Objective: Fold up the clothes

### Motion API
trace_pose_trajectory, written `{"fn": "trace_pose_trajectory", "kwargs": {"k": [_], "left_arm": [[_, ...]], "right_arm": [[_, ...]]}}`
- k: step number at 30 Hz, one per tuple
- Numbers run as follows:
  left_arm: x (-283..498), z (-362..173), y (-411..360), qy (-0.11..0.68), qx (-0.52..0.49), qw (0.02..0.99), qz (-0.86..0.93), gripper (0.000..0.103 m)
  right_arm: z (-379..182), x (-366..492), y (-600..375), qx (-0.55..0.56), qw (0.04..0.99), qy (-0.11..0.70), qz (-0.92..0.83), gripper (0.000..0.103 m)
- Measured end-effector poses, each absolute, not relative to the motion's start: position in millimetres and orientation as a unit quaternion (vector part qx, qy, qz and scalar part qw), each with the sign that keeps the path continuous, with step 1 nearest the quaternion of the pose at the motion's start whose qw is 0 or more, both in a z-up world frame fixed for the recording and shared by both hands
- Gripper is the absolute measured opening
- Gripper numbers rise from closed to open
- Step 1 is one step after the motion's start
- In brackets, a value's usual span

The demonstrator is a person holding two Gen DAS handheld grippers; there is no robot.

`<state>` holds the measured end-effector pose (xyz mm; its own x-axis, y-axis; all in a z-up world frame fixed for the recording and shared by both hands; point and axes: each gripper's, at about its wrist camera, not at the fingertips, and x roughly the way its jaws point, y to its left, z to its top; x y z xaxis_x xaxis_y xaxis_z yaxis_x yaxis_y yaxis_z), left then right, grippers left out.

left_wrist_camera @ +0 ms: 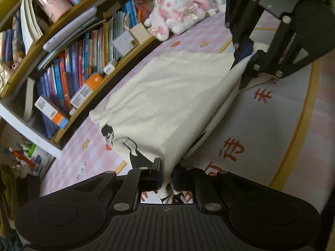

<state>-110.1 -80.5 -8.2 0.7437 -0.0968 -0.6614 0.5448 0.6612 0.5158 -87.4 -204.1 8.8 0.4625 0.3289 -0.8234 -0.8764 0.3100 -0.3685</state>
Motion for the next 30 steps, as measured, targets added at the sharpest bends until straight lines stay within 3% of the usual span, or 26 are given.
{"fn": "trace_pose_trajectory", "kwargs": {"k": [8, 15, 21, 30], "left_arm": [[-148, 29, -77, 0.309, 0.376, 0.839, -0.244, 0.009], [-158, 80, -72, 0.316, 0.327, 0.845, -0.282, 0.009], [-130, 86, -75, 0.309, 0.313, 0.857, -0.268, 0.009], [-56, 93, -69, 0.296, 0.285, 0.884, -0.225, 0.011]], "right_arm": [[48, -105, -225, -0.351, 0.74, 0.359, 0.448, 0.008], [100, -117, -250, -0.281, 0.737, 0.38, 0.483, 0.008], [109, -105, -255, -0.258, 0.754, 0.382, 0.468, 0.007], [137, -53, -243, -0.273, 0.819, 0.309, 0.398, 0.005]]}}
